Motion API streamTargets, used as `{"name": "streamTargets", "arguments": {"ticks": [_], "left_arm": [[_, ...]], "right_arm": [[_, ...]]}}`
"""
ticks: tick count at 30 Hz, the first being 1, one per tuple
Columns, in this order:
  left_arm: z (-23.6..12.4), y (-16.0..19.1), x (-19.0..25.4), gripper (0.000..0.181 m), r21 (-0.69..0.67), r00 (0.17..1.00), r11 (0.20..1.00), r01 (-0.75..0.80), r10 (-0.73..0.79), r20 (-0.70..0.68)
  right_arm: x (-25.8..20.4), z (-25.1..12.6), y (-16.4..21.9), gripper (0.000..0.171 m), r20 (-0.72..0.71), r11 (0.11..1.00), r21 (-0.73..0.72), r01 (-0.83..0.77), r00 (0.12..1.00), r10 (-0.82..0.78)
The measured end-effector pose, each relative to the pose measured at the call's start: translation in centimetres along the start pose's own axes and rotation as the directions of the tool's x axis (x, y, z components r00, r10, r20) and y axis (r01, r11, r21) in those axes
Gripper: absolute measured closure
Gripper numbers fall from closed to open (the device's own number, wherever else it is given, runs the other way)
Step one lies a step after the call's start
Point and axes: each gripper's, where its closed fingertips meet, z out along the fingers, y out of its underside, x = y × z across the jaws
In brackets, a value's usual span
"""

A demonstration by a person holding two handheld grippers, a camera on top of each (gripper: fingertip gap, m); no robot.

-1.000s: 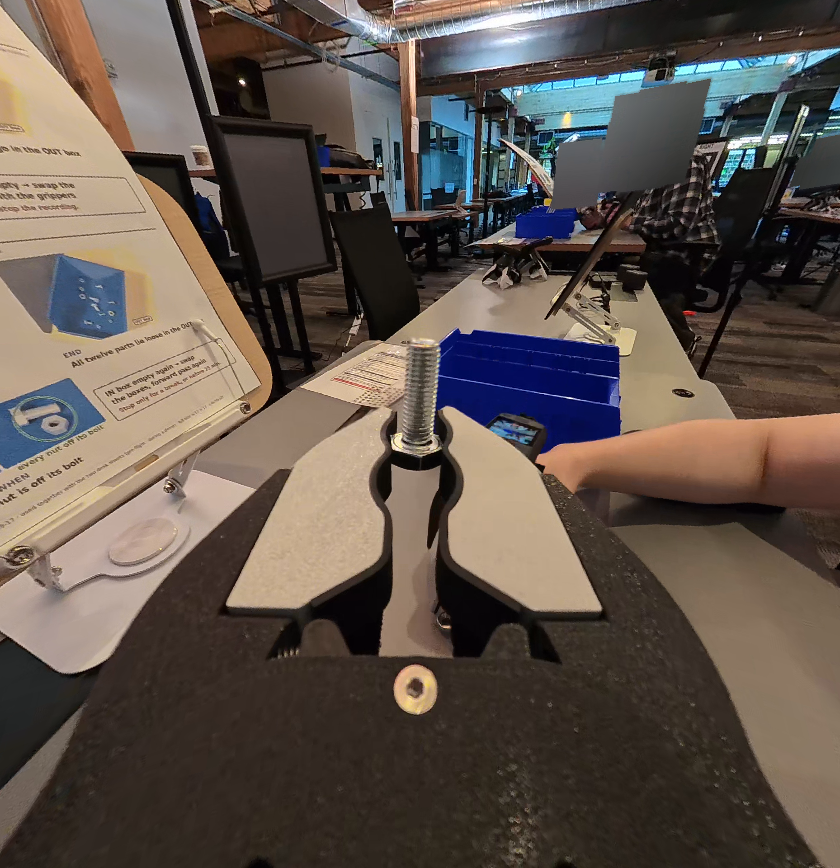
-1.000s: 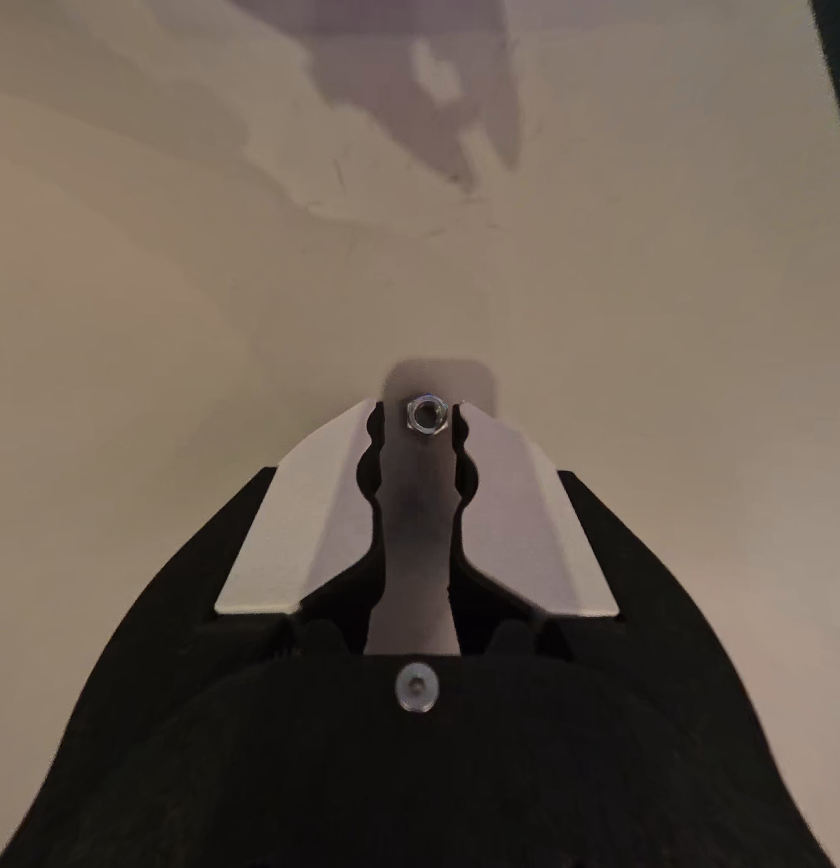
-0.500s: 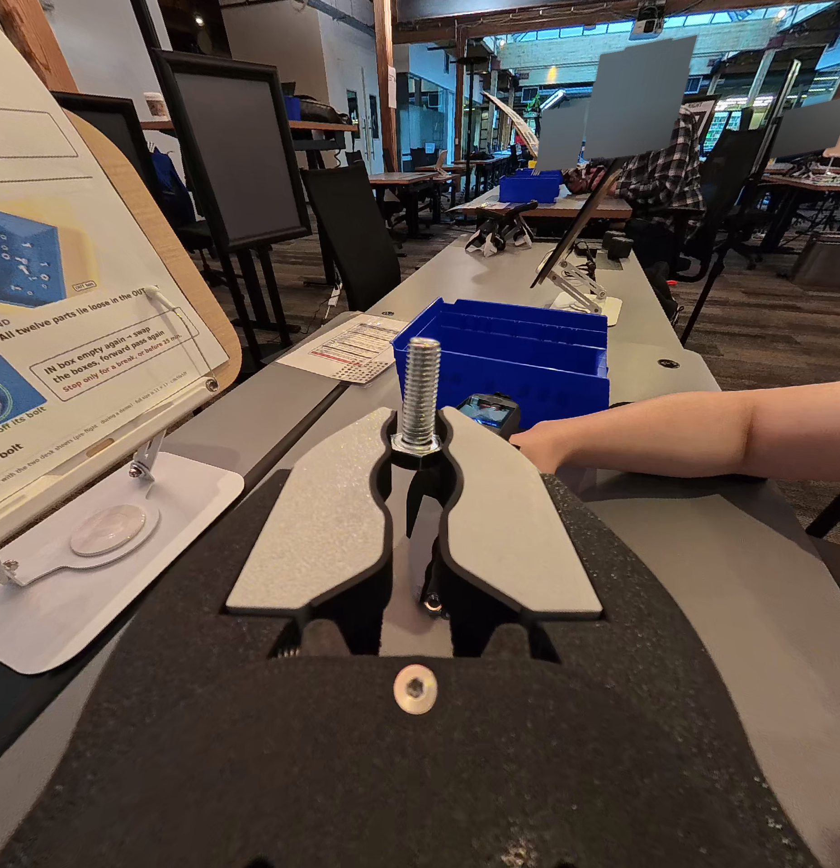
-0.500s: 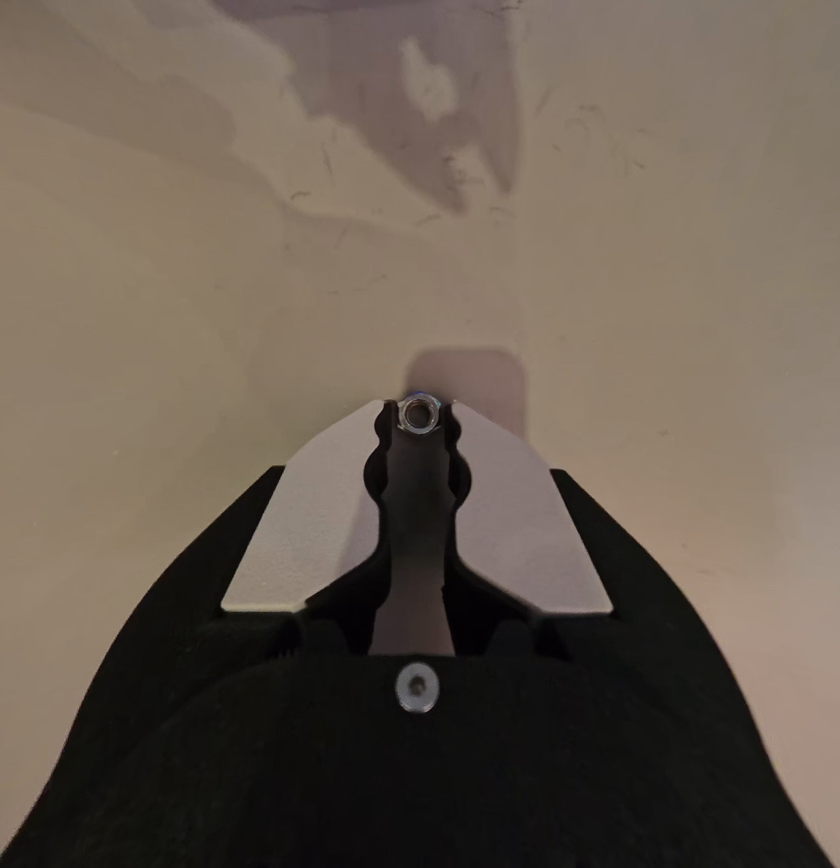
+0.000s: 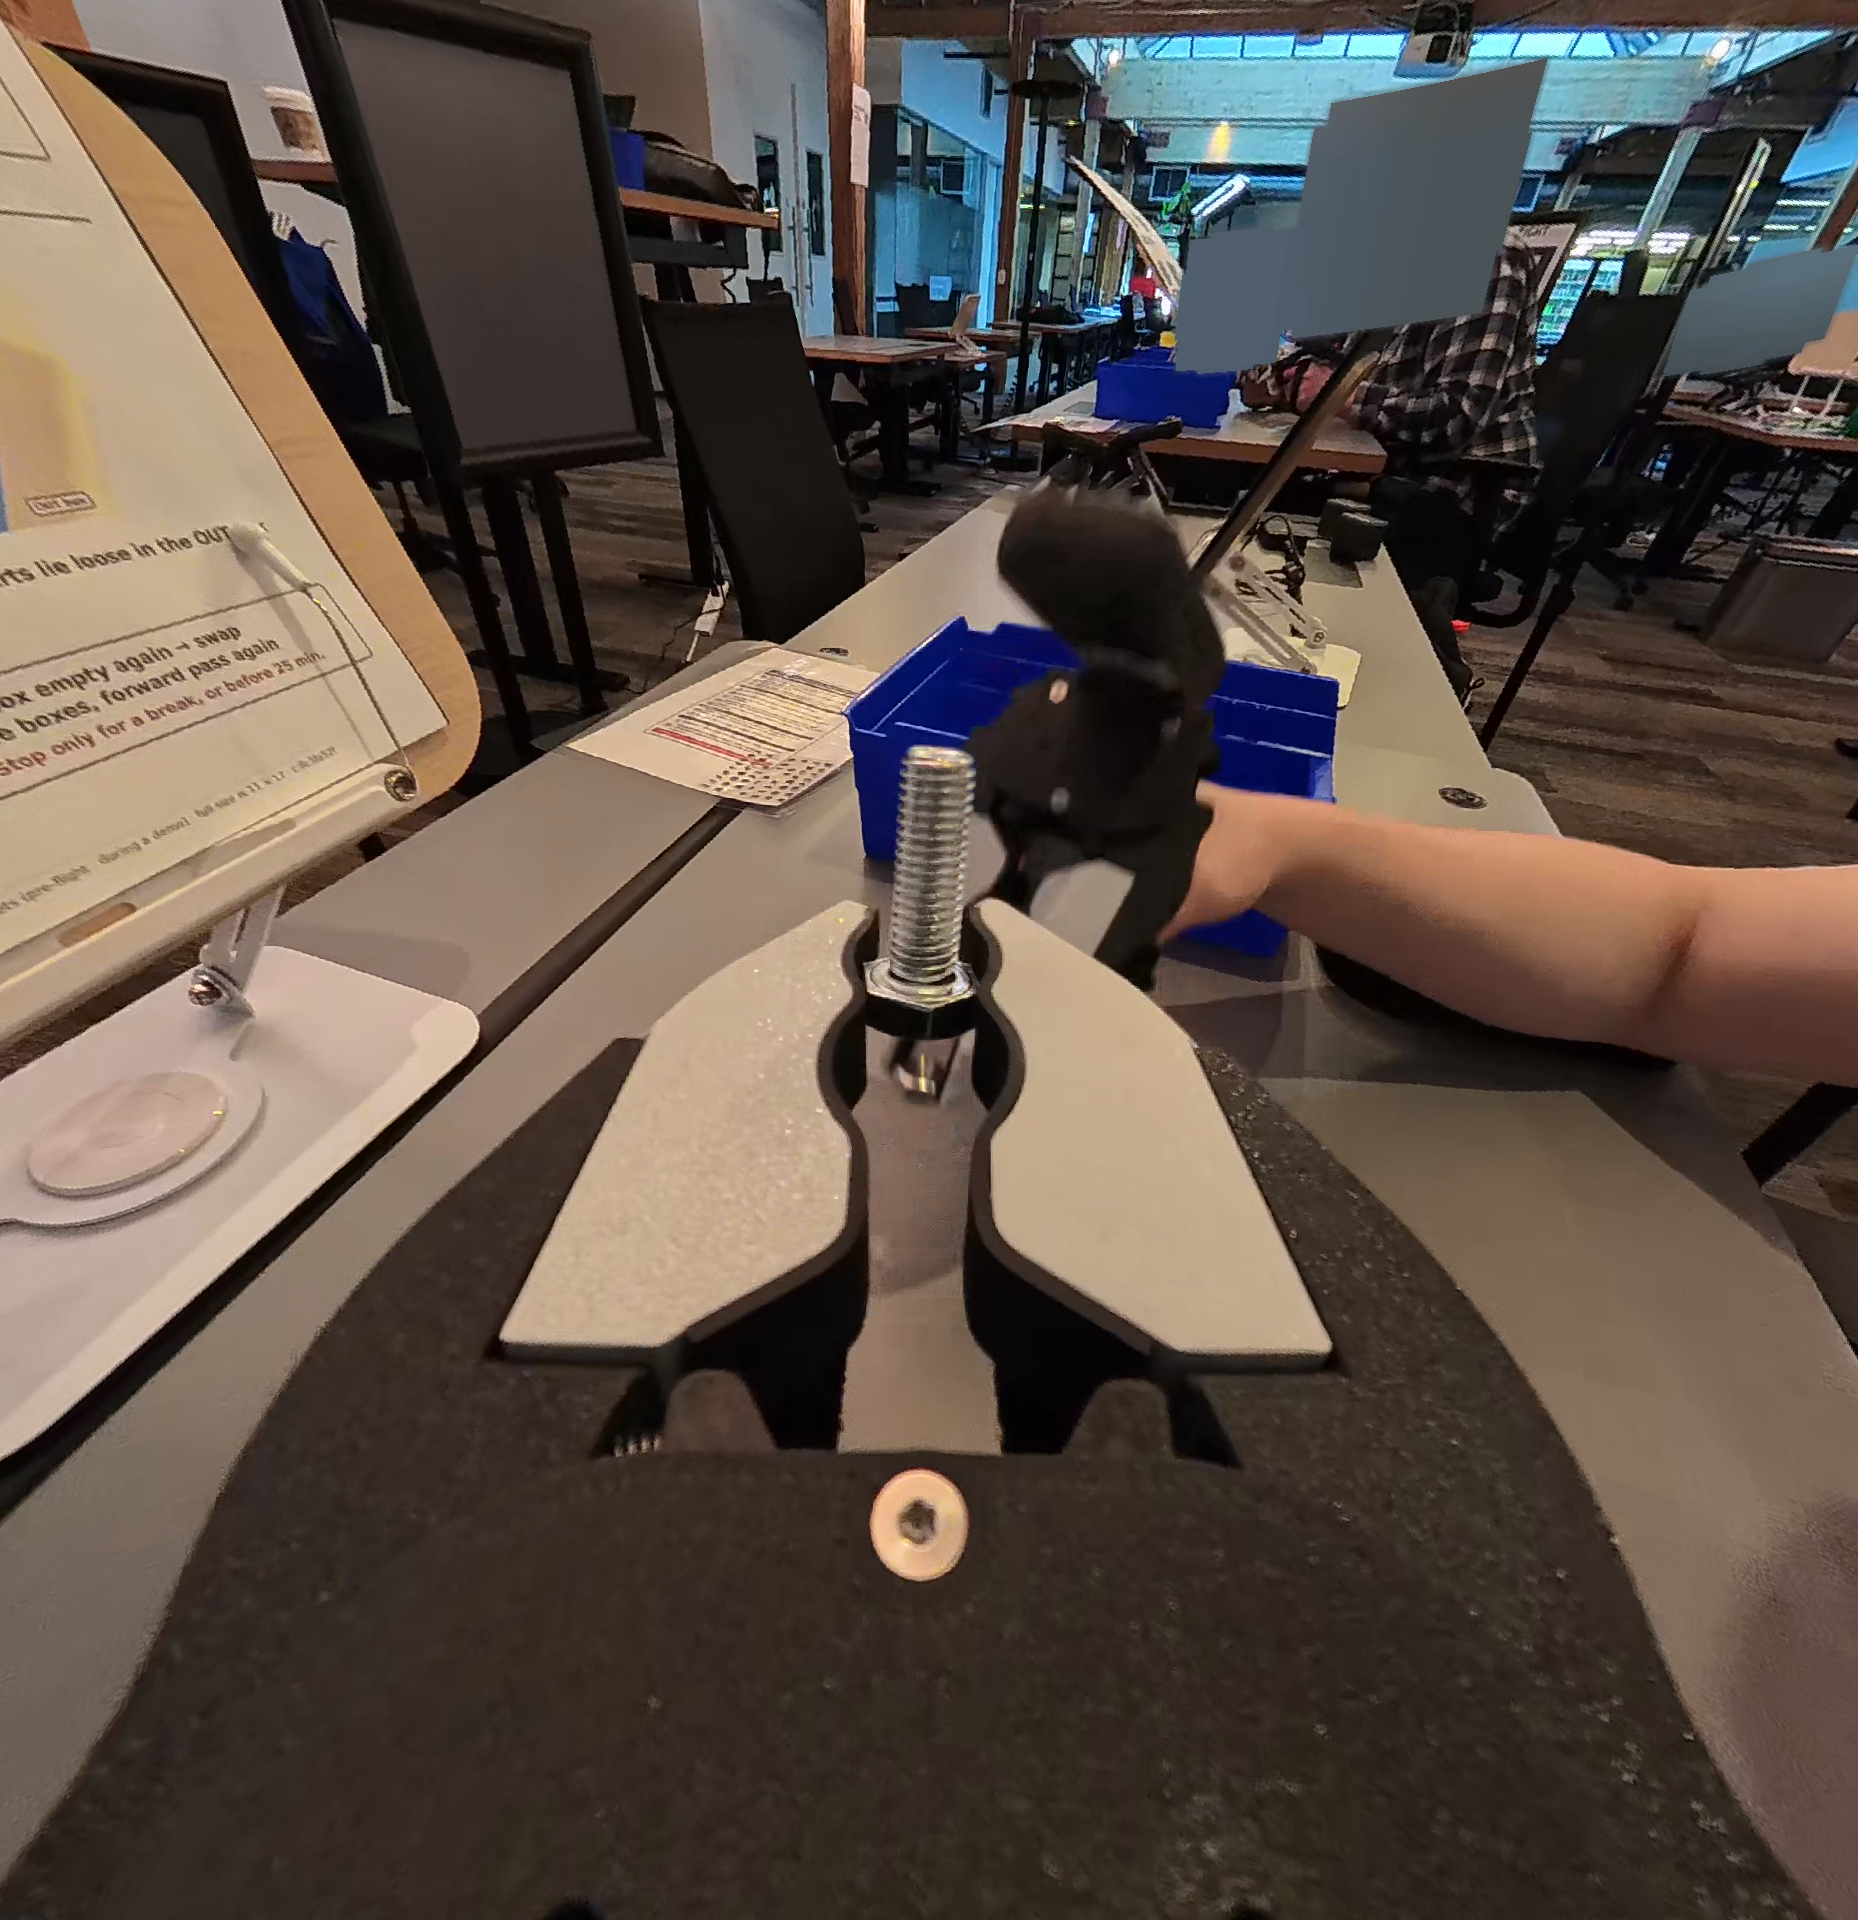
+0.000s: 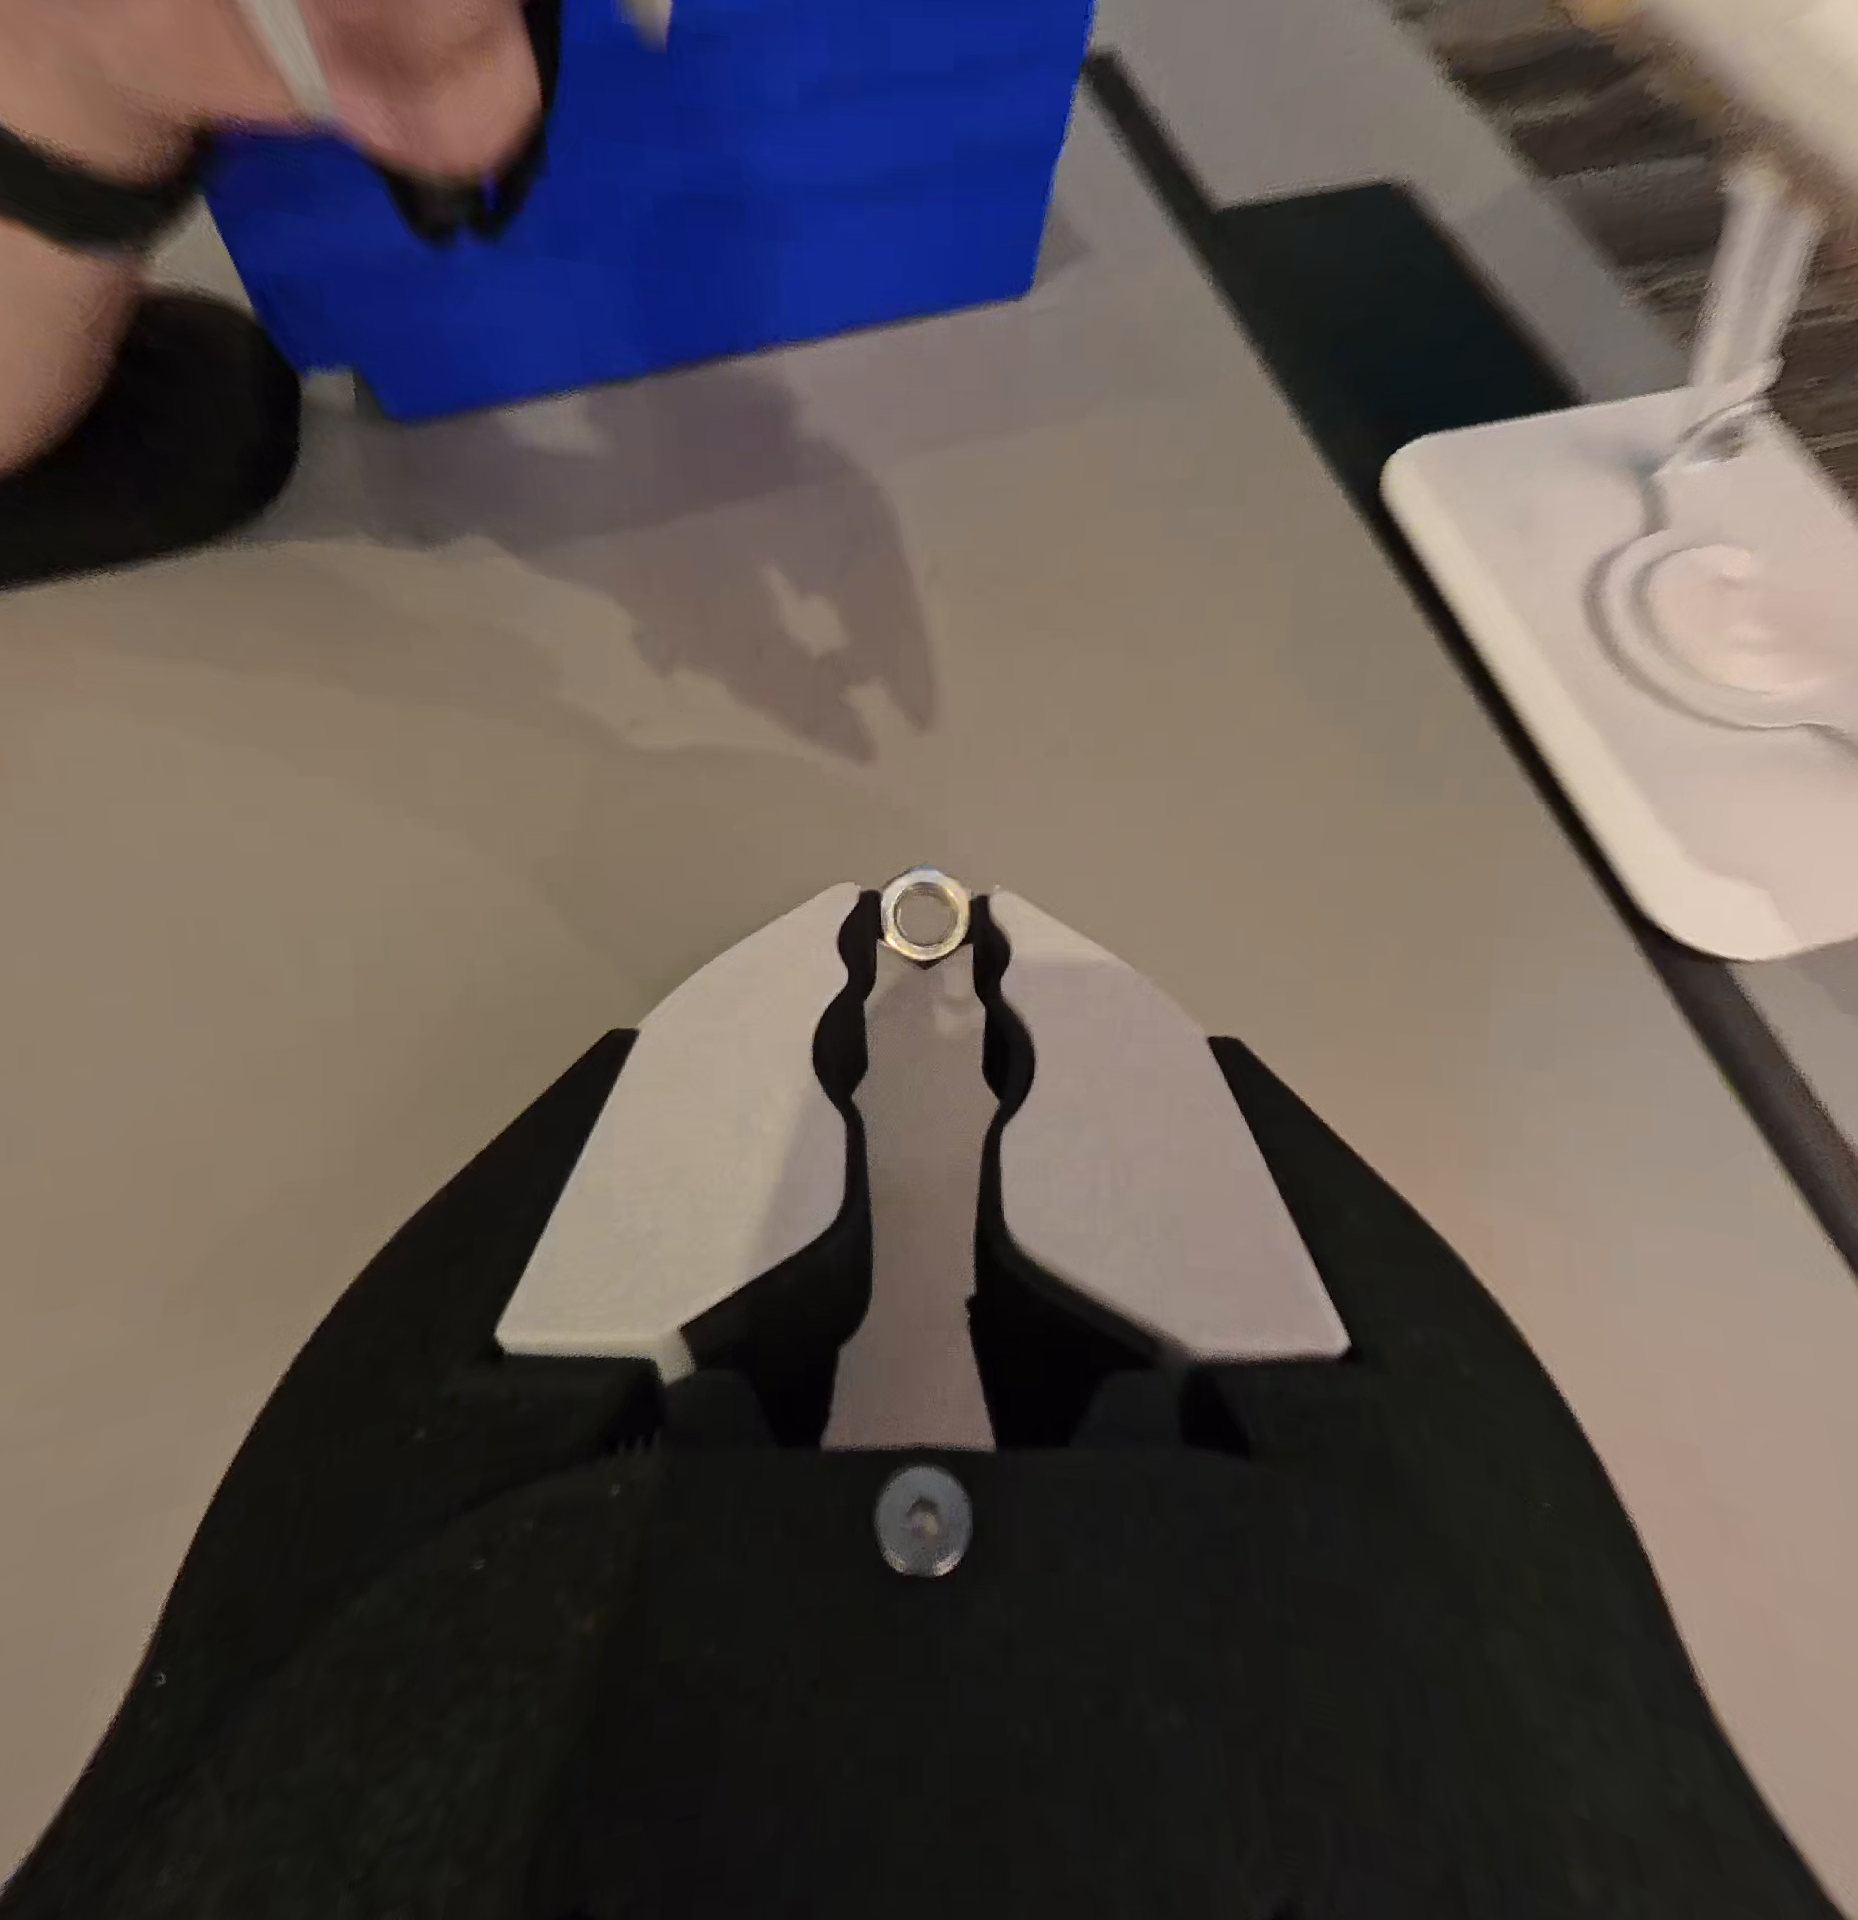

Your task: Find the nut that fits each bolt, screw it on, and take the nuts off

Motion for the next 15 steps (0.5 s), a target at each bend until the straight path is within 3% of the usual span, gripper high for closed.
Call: {"name": "streamTargets", "arguments": {"ticks": [5,9,15], "left_arm": [[1.0,0.9,0.9,0.167,-0.018,0.999,1.0,0.013,-0.013,-0.036],[2.5,2.2,3.0,0.167,-0.078,0.995,0.997,-0.022,0.014,-0.1],[4.0,3.9,5.9,0.167,-0.145,0.977,0.979,-0.146,0.119,-0.178]], "right_arm": [[0.6,-6.7,-3.9,0.154,-0.116,0.992,0.125,0.006,0.993,0.008],[-2.2,-11.1,-7.3,0.154,-0.083,0.961,0.257,0.101,0.993,-0.082],[-6.9,-13.1,-9.1,0.154,-0.041,0.893,0.33,0.307,0.949,-0.311]]}}
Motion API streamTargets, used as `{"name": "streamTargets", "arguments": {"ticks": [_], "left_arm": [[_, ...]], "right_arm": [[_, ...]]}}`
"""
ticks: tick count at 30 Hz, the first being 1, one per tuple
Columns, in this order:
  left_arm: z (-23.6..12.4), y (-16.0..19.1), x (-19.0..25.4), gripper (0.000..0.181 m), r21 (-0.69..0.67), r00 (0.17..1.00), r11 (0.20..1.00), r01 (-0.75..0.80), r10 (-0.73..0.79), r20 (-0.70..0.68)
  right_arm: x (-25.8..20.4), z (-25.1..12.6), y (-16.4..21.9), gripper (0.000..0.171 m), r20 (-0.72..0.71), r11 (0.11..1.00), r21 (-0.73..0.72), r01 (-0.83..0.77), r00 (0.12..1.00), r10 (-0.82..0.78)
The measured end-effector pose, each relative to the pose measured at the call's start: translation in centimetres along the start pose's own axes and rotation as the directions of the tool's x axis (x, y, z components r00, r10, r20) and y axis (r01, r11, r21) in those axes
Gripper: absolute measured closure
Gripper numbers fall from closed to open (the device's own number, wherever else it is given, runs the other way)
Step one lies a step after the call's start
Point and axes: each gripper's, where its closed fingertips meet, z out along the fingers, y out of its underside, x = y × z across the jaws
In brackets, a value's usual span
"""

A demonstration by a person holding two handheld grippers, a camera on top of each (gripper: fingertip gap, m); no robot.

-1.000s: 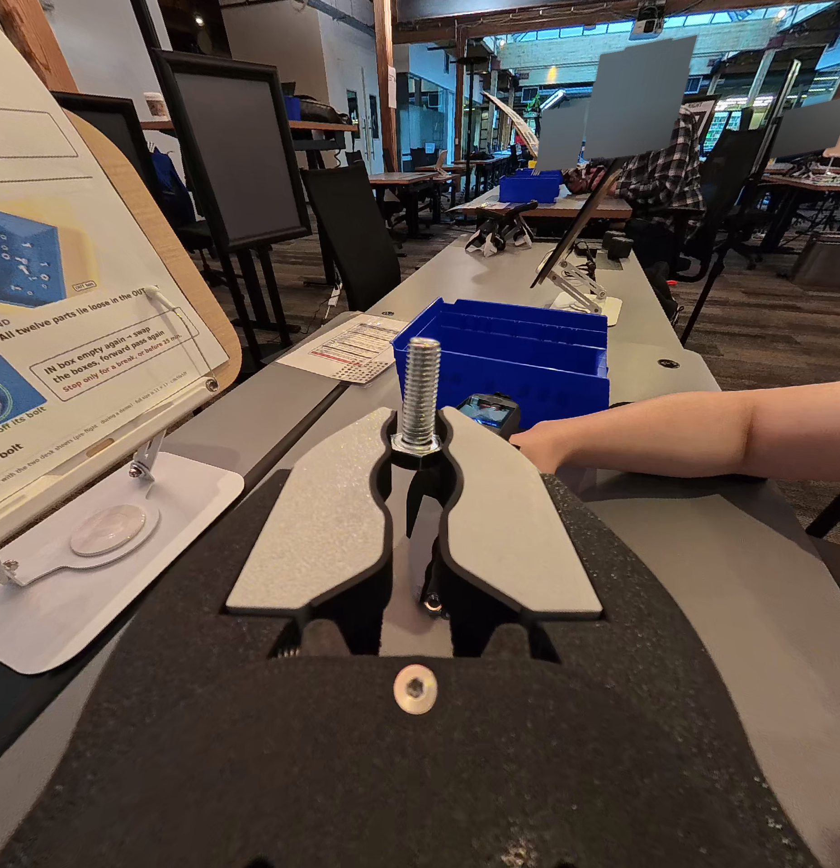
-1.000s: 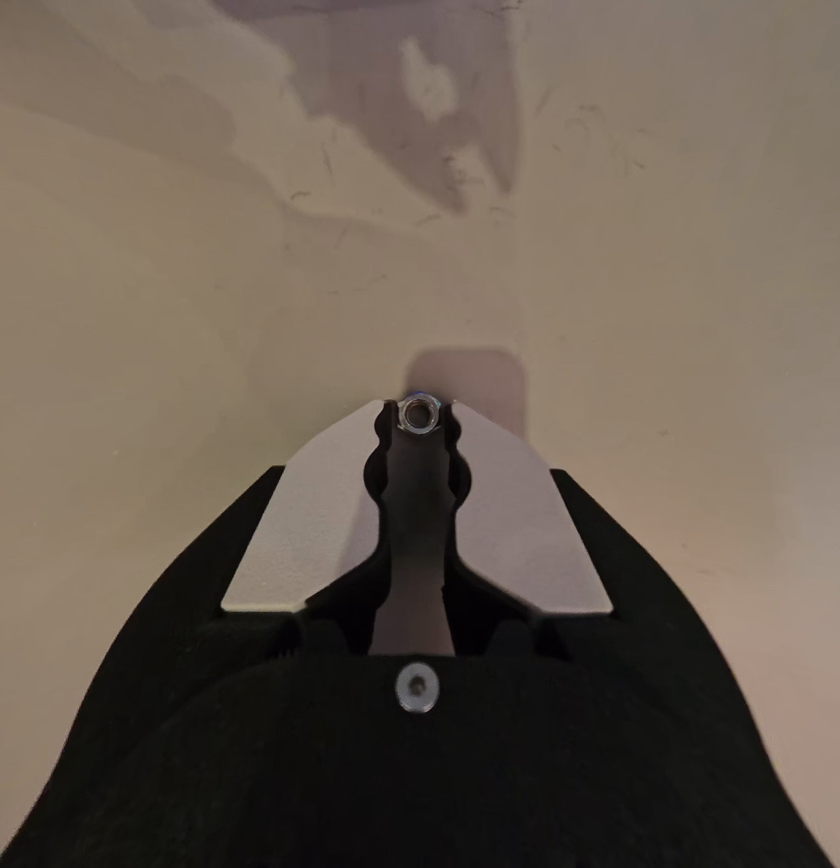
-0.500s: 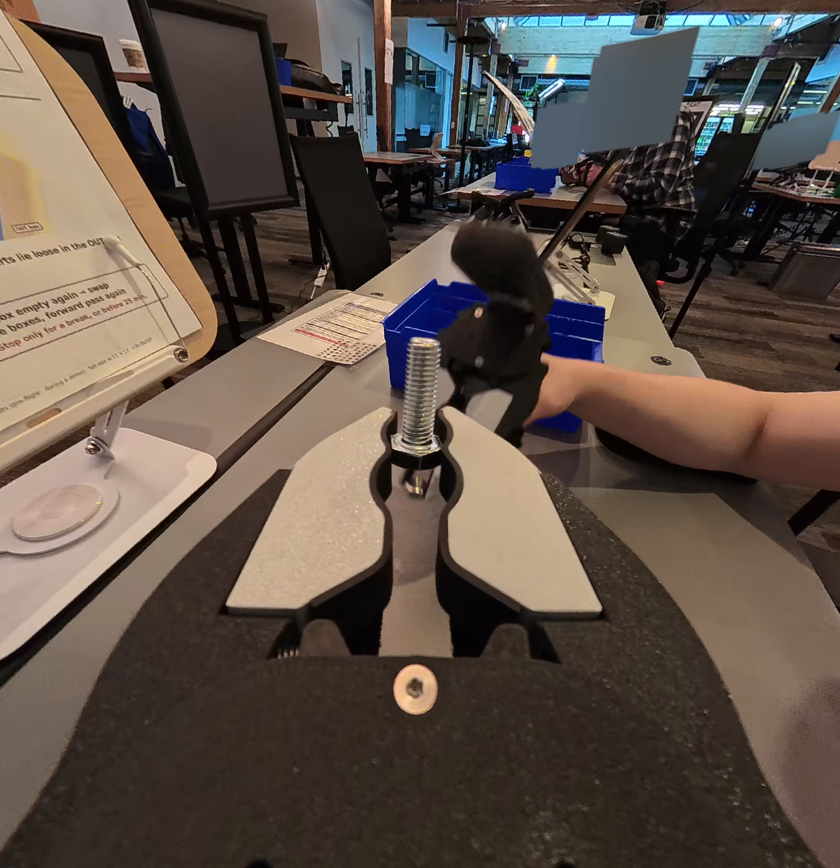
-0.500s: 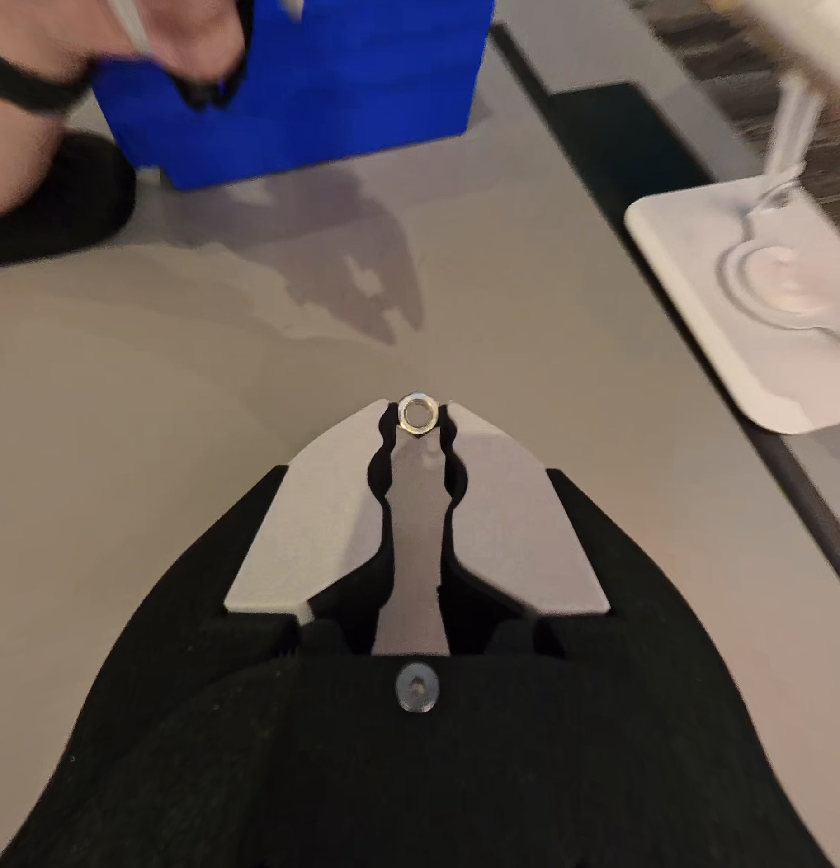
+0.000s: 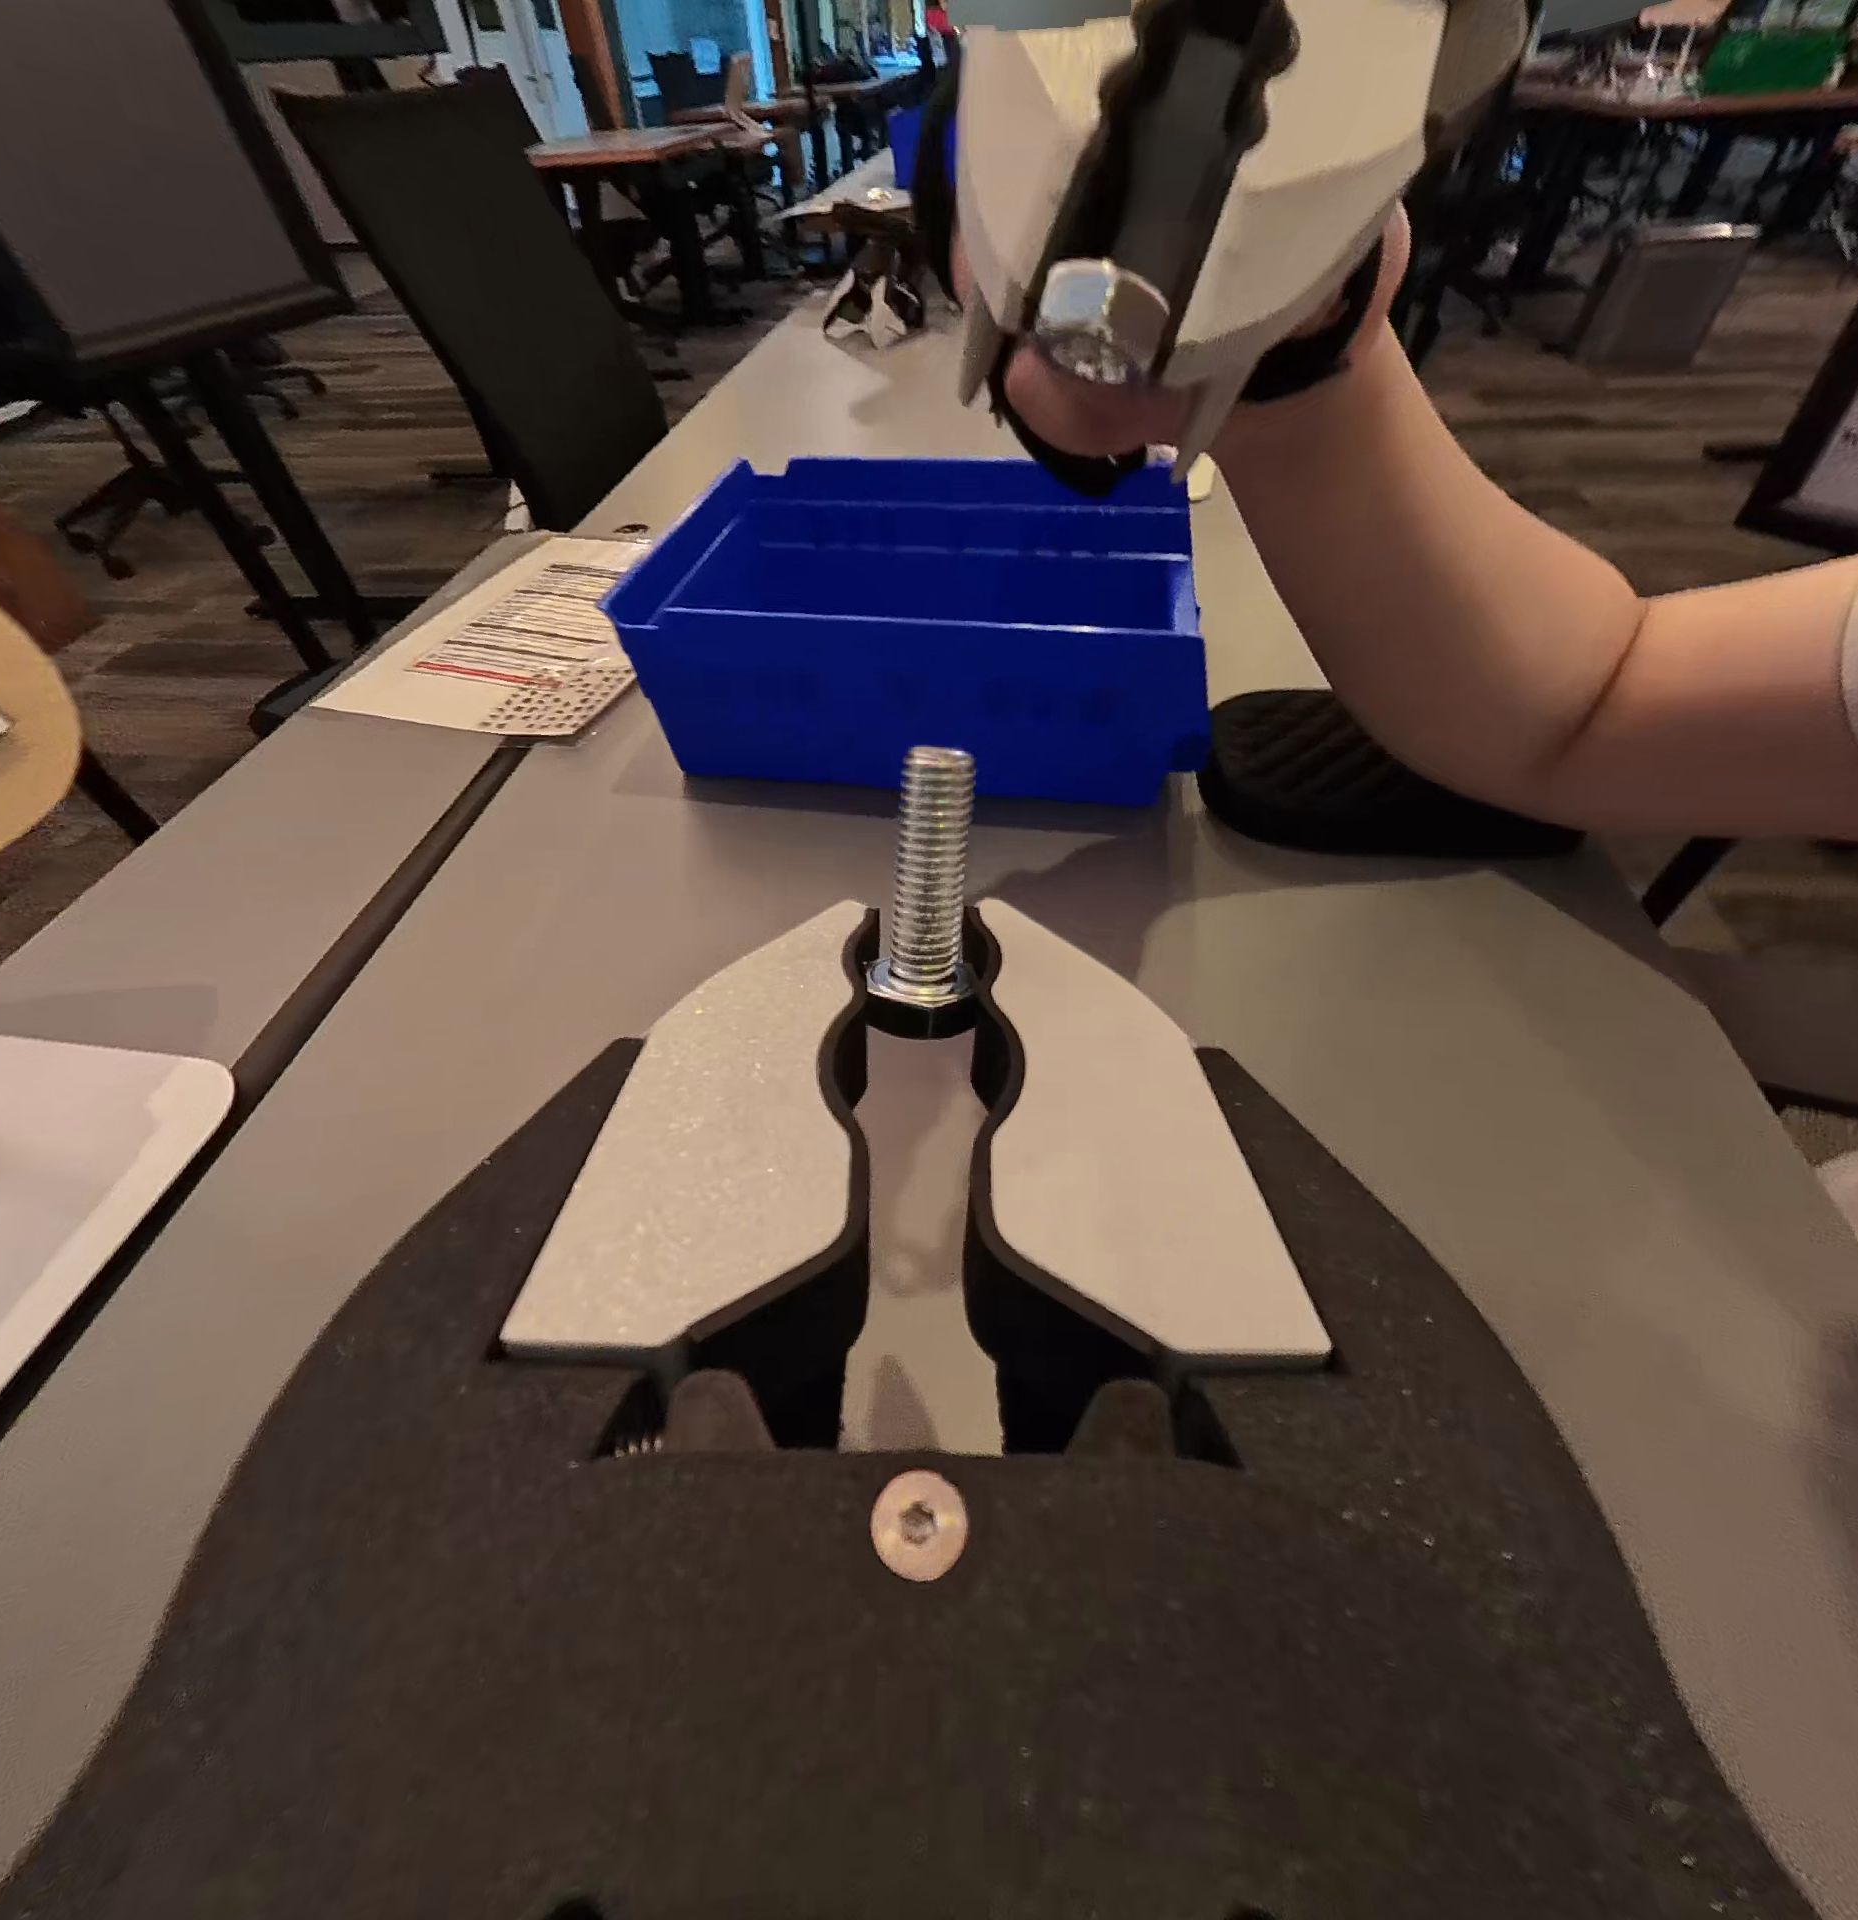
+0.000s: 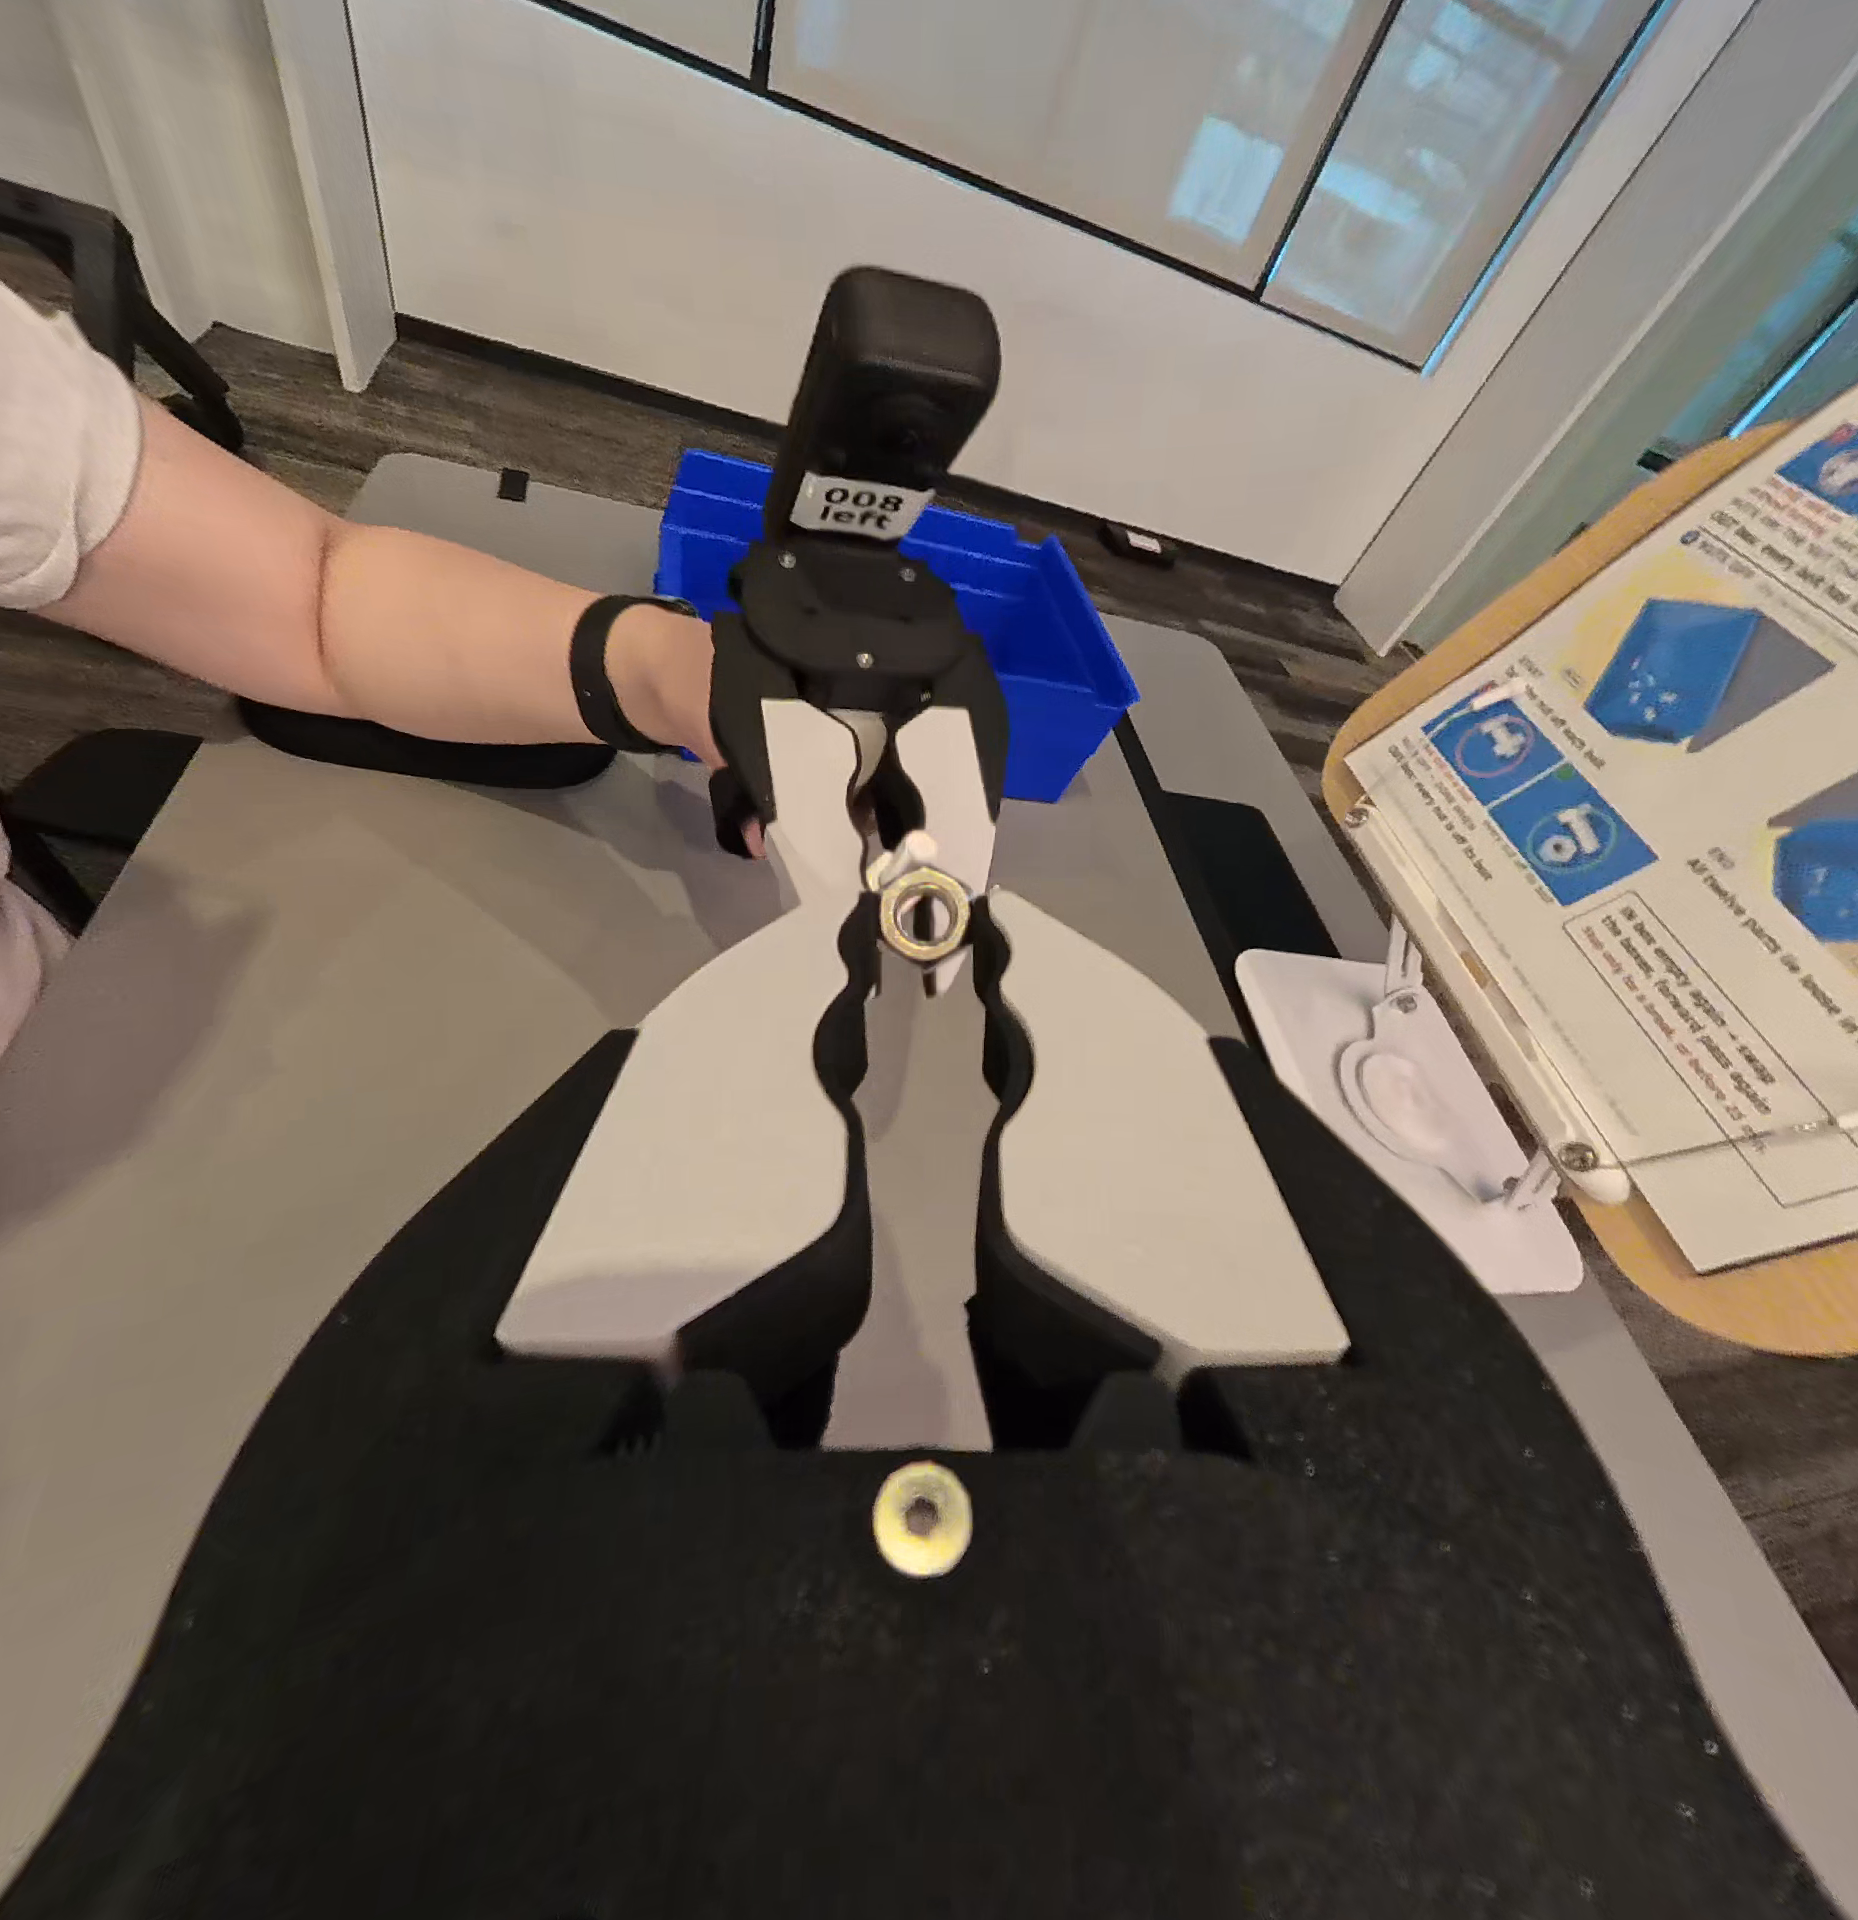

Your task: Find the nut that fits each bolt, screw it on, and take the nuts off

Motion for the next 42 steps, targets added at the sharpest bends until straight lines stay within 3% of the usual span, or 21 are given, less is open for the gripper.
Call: {"name": "streamTargets", "arguments": {"ticks": [7,14,29,42], "left_arm": [[1.1,1.0,2.6,0.167,-0.066,0.991,0.994,-0.088,0.081,-0.104],[1.5,1.4,3.6,0.167,-0.085,0.982,0.988,-0.13,0.116,-0.149],[1.5,1.2,6.0,0.167,-0.047,0.952,0.982,-0.185,0.167,-0.258],[0.8,-0.1,6.9,0.167,0.037,0.936,0.994,-0.101,0.108,-0.336]], "right_arm": [[-2.6,2.1,1.8,0.154,0.121,0.992,-0.06,0.113,0.987,-0.105],[-3.6,3.3,3.3,0.154,0.135,0.951,-0.154,0.267,0.959,-0.248],[-5.9,3.4,2.6,0.154,0.244,0.955,-0.061,0.289,0.932,-0.266],[-6.3,3.0,1.5,0.154,0.242,0.954,-0.01,0.301,0.926,-0.289]]}}
